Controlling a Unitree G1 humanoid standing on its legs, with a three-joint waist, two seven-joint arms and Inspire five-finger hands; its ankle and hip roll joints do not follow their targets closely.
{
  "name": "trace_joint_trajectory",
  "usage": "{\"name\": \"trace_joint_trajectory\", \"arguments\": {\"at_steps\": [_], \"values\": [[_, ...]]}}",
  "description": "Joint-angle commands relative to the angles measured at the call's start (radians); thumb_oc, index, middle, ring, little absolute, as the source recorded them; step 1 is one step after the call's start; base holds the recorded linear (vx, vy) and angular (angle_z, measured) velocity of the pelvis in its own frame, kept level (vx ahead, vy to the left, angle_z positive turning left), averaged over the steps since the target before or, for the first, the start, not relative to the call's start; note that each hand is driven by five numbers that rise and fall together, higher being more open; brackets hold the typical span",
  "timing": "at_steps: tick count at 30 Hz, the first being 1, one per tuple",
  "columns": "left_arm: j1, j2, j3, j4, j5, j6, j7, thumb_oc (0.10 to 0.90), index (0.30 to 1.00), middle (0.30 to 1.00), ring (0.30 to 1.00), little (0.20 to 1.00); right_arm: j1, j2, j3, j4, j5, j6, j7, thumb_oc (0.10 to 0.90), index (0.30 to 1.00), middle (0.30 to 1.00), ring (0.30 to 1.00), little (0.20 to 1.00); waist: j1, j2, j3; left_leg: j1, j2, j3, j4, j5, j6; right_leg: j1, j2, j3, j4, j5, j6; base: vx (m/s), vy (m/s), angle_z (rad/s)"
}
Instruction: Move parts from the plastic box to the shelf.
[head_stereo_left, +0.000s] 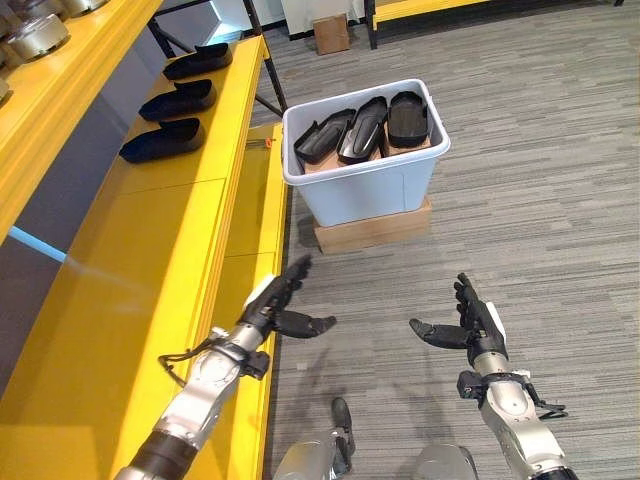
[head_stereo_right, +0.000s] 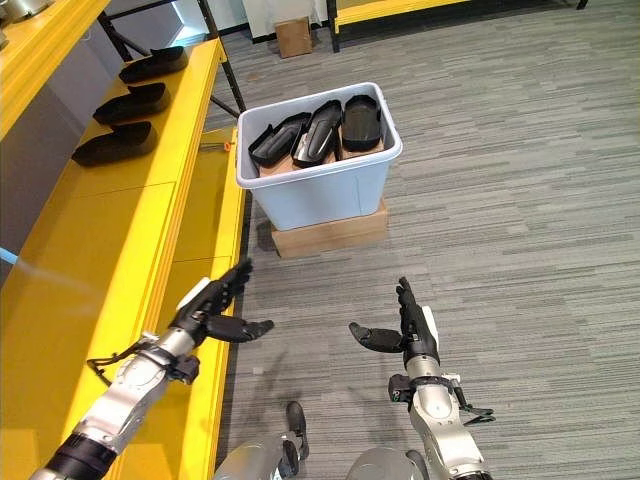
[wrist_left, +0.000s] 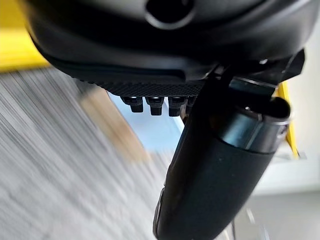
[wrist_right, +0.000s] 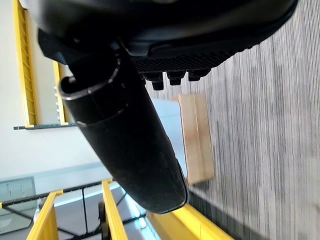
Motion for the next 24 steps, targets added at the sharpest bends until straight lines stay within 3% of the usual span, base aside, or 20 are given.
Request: {"name": "trace_joint_trajectory", "arguments": {"at_steps": [1,2,3,6,7,8,9,10,11,12,14,15,16,20,23,24], "values": [[-0.032,-0.031,0.035,-0.059,-0.022,-0.060,-0.010,0.900,1.000,1.000,1.000,1.000,-0.089,-0.035,0.005,-0.039,-0.021,-0.138,-0.037,0.900,1.000,1.000,1.000,1.000,-0.001,-0.003,-0.134,-0.009,-0.009,0.006,0.014,-0.154,0.062,0.018,0.111,-0.114,0.193,0.057,-0.105,0.15,0.057,-0.50],[-0.030,-0.033,0.035,-0.060,-0.023,-0.056,-0.015,0.900,1.000,1.000,1.000,1.000,-0.088,-0.033,0.006,-0.039,-0.021,-0.138,-0.041,0.900,1.000,1.000,1.000,1.000,0.002,-0.006,-0.136,-0.011,-0.011,0.010,0.017,-0.156,0.065,0.016,0.104,-0.120,0.209,0.062,-0.106,0.22,0.152,-0.47],[-0.020,-0.044,0.034,-0.069,-0.012,-0.039,-0.028,0.900,1.000,1.000,1.000,1.000,-0.084,-0.019,0.014,-0.041,-0.024,-0.125,-0.055,0.900,1.000,1.000,1.000,1.000,0.019,-0.019,-0.140,0.003,-0.025,0.038,0.028,-0.190,0.081,-0.003,0.026,-0.184,0.355,0.109,-0.098,0.21,0.158,-0.45],[0.005,-0.041,0.029,-0.079,-0.006,-0.044,-0.016,0.900,1.000,1.000,1.000,1.000,-0.090,-0.014,0.022,-0.031,-0.011,-0.123,-0.053,0.900,1.000,1.000,1.000,1.000,0.030,-0.023,-0.132,0.022,-0.022,0.074,0.022,-0.201,0.087,-0.044,0.000,-0.198,0.424,0.097,-0.100,0.16,0.061,-0.55],[0.025,-0.038,0.024,-0.083,-0.019,-0.046,-0.010,0.900,1.000,1.000,1.000,1.000,-0.100,-0.013,0.026,-0.028,-0.017,-0.116,-0.059,0.900,1.000,1.000,1.000,1.000,0.016,-0.016,-0.115,0.039,-0.006,0.089,0.008,-0.185,0.083,-0.103,0.092,-0.191,0.359,0.068,-0.115,0.16,-0.107,-0.71],[0.032,-0.037,0.025,-0.089,-0.020,-0.041,-0.010,0.900,1.000,1.000,1.000,1.000,-0.104,-0.016,0.025,-0.031,-0.014,-0.113,-0.062,0.900,1.000,1.000,1.000,1.000,0.006,-0.013,-0.105,0.055,-0.002,0.085,-0.004,-0.180,0.075,-0.140,0.146,-0.181,0.296,0.035,-0.121,0.17,-0.121,-0.73],[0.034,-0.037,0.026,-0.091,-0.019,-0.038,-0.009,0.900,1.000,1.000,1.000,1.000,-0.105,-0.017,0.025,-0.032,-0.012,-0.112,-0.062,0.900,1.000,1.000,1.000,1.000,0.003,-0.012,-0.102,0.059,-0.001,0.084,-0.007,-0.179,0.073,-0.144,0.155,-0.179,0.283,0.028,-0.123,0.18,-0.108,-0.41],[0.036,-0.036,0.028,-0.095,-0.017,-0.031,-0.009,0.900,1.000,1.000,1.000,1.000,-0.106,-0.021,0.018,-0.035,-0.011,-0.109,-0.060,0.900,1.000,1.000,1.000,1.000,-0.008,-0.010,-0.094,0.083,-0.002,0.076,-0.023,-0.177,0.068,-0.166,0.186,-0.181,0.179,0.008,-0.127,0.23,-0.155,-0.46],[0.034,-0.038,0.040,-0.103,-0.025,-0.017,-0.014,0.900,1.000,1.000,1.000,1.000,-0.104,-0.037,-0.004,-0.049,-0.014,-0.110,-0.044,0.900,1.000,1.000,1.000,1.000,-0.027,-0.006,-0.087,0.122,-0.011,0.064,-0.064,-0.180,0.069,-0.223,0.201,-0.184,0.000,0.037,-0.124,0.29,-0.193,-0.38],[0.034,-0.040,0.045,-0.110,-0.026,-0.009,-0.012,0.900,1.000,1.000,1.000,1.000,-0.102,-0.043,-0.011,-0.061,-0.017,-0.108,-0.036,0.900,1.000,1.000,1.000,1.000,-0.041,-0.009,-0.077,0.153,-0.021,0.059,-0.086,-0.189,0.071,-0.251,0.190,-0.182,-0.091,0.095,-0.107,0.30,-0.221,-0.36],[0.027,-0.036,0.044,-0.115,-0.022,-0.006,0.001,0.900,1.000,1.000,1.000,1.000,-0.099,-0.050,-0.019,-0.078,-0.022,-0.115,-0.023,0.900,1.000,1.000,1.000,1.000,-0.067,-0.018,-0.065,0.192,-0.042,0.036,-0.110,-0.208,0.068,-0.321,0.175,-0.133,-0.250,0.227,-0.062,0.28,-0.216,0.08],[0.027,-0.036,0.043,-0.115,-0.024,-0.006,0.003,0.900,1.000,1.000,1.000,1.000,-0.098,-0.051,-0.020,-0.080,-0.021,-0.117,-0.019,0.900,1.000,1.000,1.000,1.000,-0.069,-0.017,-0.063,0.198,-0.042,0.032,-0.112,-0.212,0.068,-0.321,0.174,-0.129,-0.265,0.241,-0.056,0.37,-0.284,0.50],[0.029,-0.038,0.037,-0.124,-0.043,-0.013,0.020,0.900,1.000,1.000,1.000,1.000,-0.089,-0.050,-0.037,-0.096,-0.020,-0.108,-0.003,0.900,1.000,1.000,1.000,1.000,-0.085,-0.016,-0.051,0.235,-0.044,0.002,-0.112,-0.239,0.069,-0.371,0.174,-0.074,-0.352,0.295,-0.040,0.30,-0.230,0.54],[0.052,-0.043,0.026,-0.144,-0.048,-0.022,-0.013,0.900,1.000,1.000,1.000,1.000,-0.066,-0.045,-0.054,-0.090,-0.026,-0.128,-0.002,0.900,1.000,1.000,1.000,1.000,-0.110,-0.020,-0.045,0.277,-0.043,-0.070,-0.099,-0.286,0.076,-0.367,0.207,0.021,-0.357,0.300,-0.029,0.37,-0.393,0.62],[0.091,-0.059,0.028,-0.142,-0.071,-0.060,0.000,0.900,1.000,1.000,1.000,1.000,-0.065,-0.044,-0.051,-0.083,-0.057,-0.154,0.008,0.900,1.000,1.000,1.000,1.000,-0.103,-0.039,-0.061,0.275,-0.043,-0.079,-0.047,-0.332,0.071,-0.337,0.197,0.008,-0.281,0.280,-0.035,0.31,-0.408,1.22],[0.092,-0.059,0.030,-0.145,-0.089,-0.067,0.006,0.900,1.000,1.000,1.000,1.000,-0.077,-0.053,-0.043,-0.086,-0.054,-0.162,0.012,0.900,1.000,1.000,1.000,1.000,-0.096,-0.035,-0.058,0.276,-0.029,-0.062,-0.018,-0.355,0.061,-0.346,0.190,-0.026,-0.219,0.240,-0.049,0.32,-0.480,0.61]]}}
